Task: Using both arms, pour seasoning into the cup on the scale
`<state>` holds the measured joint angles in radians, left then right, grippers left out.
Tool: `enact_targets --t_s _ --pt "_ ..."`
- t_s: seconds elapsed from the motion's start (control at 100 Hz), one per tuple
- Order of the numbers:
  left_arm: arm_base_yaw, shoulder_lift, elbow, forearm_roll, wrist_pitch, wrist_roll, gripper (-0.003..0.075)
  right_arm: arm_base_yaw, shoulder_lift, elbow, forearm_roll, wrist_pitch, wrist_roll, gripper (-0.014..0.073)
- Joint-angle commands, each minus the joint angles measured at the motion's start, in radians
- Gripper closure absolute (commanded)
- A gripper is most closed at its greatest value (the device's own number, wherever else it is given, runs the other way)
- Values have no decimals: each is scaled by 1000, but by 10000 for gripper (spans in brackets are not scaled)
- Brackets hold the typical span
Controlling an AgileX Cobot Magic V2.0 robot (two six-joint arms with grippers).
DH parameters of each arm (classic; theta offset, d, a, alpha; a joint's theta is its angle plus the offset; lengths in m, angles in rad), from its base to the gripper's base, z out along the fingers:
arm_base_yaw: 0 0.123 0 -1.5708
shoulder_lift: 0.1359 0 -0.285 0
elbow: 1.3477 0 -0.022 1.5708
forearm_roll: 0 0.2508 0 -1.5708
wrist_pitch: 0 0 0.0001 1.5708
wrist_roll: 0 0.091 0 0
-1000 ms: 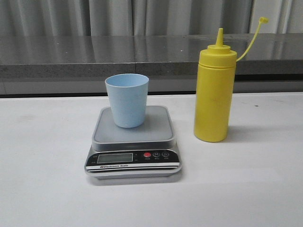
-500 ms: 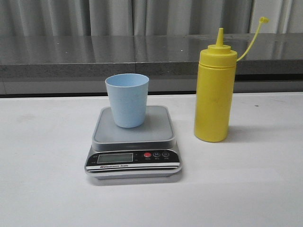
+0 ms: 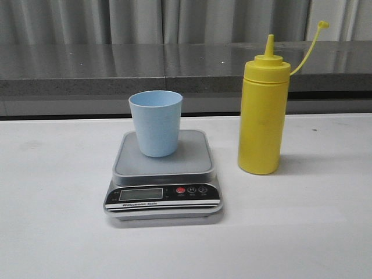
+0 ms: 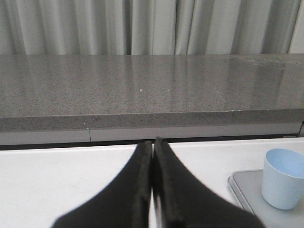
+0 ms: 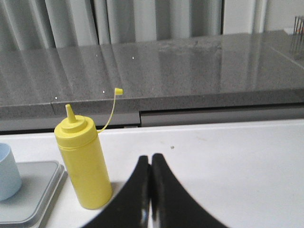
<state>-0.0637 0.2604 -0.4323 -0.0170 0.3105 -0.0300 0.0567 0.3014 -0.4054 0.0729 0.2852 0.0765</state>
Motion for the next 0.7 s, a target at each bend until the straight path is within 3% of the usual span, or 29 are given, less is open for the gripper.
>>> enact_targets --t_s 0.0,0.17,0.33,0.69 --pt "1 8 -25 1 -84 -8 740 -7 111 -90 6 -30 -3 661" --pt "1 8 -25 1 -84 -8 740 9 281 -138 55 -129 -8 661" --pt "1 8 -25 1 -84 -8 740 76 384 -139 48 -251 -92 661" --pt "1 8 -25 1 -84 -8 740 223 537 -117 25 -369 -102 643"
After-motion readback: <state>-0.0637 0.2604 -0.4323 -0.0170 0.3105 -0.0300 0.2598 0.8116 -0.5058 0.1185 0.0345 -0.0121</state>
